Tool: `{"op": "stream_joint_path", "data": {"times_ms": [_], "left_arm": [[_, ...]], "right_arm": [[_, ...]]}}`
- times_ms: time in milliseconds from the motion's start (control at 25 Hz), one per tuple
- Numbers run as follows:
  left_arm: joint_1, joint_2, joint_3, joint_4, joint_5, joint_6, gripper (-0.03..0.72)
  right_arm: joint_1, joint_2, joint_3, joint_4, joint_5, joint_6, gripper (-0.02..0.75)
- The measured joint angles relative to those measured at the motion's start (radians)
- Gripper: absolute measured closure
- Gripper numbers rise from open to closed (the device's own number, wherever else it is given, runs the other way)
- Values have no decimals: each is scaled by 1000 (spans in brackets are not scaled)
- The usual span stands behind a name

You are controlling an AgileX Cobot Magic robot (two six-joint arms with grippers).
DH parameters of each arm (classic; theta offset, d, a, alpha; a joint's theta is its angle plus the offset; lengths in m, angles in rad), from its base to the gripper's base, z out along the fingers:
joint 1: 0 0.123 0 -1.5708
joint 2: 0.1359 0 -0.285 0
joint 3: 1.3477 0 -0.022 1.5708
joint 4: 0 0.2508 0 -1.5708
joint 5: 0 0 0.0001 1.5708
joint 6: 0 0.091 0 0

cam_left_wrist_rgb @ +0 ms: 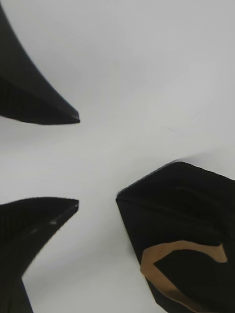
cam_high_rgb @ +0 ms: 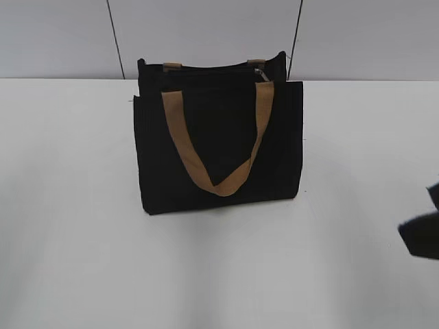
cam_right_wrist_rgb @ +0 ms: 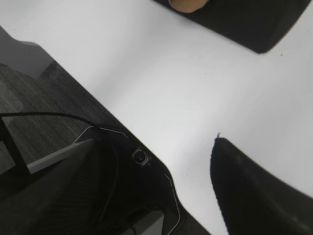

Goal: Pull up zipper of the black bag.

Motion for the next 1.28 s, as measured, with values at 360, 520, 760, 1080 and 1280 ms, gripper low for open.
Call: {"op": "stream_joint_path", "data": {"times_ms": [360,520,760,1080,1280], "left_arm": [[0,-351,121,-35,186,34,325],[-1,-504,154,-81,228,75,325],[-1,-643,215,-100,238,120,325],[-1,-682,250,-96,164,147,325],[-1,-682,252,-94,159,150,325]], "right_arm": [[0,-550,227,-208,108,259,202],[0,-788,239,-321,196,399,202],[0,-977,242,-462,211,474,202],[0,-978,293,-484,160,477,202],[0,-978,324,-492,98,478,202]]}}
